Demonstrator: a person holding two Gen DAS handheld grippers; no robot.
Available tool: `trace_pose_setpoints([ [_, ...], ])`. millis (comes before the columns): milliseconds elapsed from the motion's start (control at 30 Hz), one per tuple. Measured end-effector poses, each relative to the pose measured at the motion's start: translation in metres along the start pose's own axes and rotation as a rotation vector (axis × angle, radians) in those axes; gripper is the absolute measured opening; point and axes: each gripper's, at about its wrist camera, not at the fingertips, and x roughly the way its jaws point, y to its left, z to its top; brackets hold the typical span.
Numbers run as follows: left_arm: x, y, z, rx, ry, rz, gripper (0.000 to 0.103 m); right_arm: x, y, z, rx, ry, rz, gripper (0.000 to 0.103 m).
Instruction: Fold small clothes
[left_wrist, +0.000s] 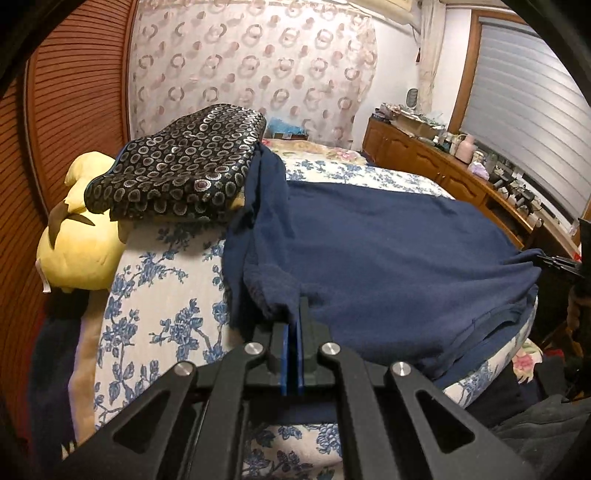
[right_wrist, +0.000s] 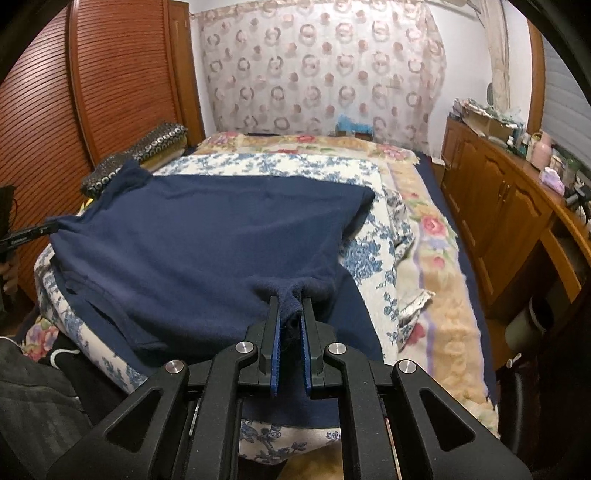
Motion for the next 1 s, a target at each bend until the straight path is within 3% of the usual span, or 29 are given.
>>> trace_pose_setpoints([
  [167, 0.003, -0.001, -0.003, 0.004, 0.002, 0.01, 0.0, -0.003, -0.001, 0.004, 0.002, 0.001, -0.026, 0.016],
  [267, 0.003, -0.002, -0.003, 0.001, 0.003, 0.011, 0.0, -0.01, -0.001, 0.01, -0.005, -0.023, -0.057, 0.037],
  [333, 0.003, -0.002, -0.003, 0.003, 0.005, 0.015, 0.0, -0.016, -0.003, 0.014, 0.001, -0.045, -0.071, 0.057],
  [367, 0.003, -0.003, -0.004, 0.004, 0.006, 0.017, 0.0, -0.018, -0.003, 0.016, 0.001, -0.052, -0.073, 0.059],
  [567, 0.002, -0.002, -0.004, 0.004, 0.011, 0.014, 0.002, -0.013, 0.009, 0.02, -0.035, -0.053, -0.069, 0.061],
  [700, -0.001, 0.0, -0.004, 0.01, 0.01, 0.015, 0.014, 0.004, 0.022, 0.019, -0.053, -0.033, -0.044, 0.061],
  [800, -0.004, 0.001, -0.005, 0.006, 0.008, 0.01, 0.036, 0.02, 0.036, 0.017, -0.071, -0.02, -0.018, 0.061],
  [1000, -0.015, 0.009, -0.005, -0.002, -0.017, 0.037, 0.042, 0.05, 0.062, 0.017, -0.1, 0.017, 0.031, 0.061],
])
